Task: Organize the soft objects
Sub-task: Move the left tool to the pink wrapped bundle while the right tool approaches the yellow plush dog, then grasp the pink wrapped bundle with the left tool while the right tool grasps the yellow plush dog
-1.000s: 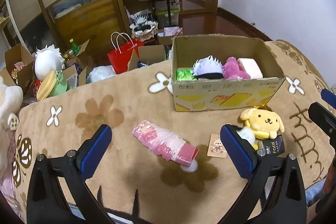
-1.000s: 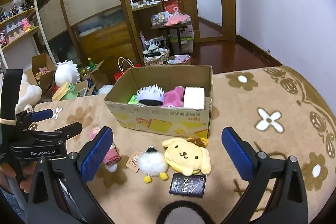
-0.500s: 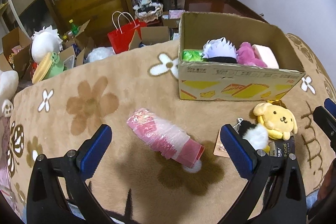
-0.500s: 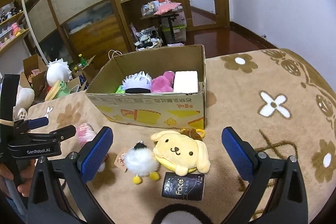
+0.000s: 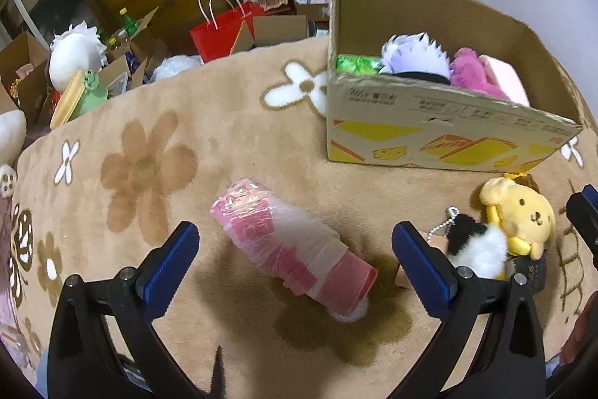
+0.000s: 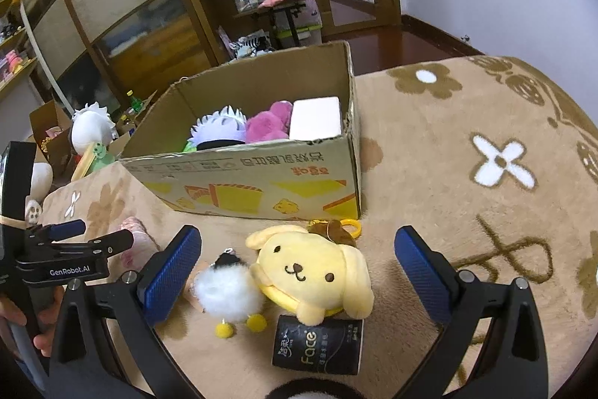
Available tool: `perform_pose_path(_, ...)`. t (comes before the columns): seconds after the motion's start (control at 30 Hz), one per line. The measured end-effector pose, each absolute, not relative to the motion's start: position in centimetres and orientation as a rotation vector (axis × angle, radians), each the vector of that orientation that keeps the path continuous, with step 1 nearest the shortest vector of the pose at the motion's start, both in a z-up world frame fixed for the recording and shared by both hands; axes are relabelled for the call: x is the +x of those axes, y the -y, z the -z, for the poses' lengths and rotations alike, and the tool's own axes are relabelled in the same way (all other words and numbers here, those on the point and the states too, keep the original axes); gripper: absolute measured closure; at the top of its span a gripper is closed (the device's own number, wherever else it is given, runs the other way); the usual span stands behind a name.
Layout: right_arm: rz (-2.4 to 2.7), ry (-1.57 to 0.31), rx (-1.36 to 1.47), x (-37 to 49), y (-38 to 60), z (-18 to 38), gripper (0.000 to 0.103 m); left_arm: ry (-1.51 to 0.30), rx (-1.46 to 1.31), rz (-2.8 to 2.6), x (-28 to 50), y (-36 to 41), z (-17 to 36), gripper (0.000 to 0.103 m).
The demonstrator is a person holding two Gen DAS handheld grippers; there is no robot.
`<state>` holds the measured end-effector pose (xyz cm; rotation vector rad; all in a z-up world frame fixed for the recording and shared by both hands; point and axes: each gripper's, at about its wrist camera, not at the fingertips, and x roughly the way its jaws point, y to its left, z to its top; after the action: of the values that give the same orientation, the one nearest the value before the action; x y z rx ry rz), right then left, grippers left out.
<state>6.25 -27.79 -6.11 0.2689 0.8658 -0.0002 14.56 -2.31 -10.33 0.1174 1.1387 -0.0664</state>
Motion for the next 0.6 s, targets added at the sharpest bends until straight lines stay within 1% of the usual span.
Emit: perform_pose_path(0.6,0.016,-0.955,0.303,7.7,28.2,9.8,0.0,-1.296,0.074,0.028,16.5,2.1,15.2,0.001)
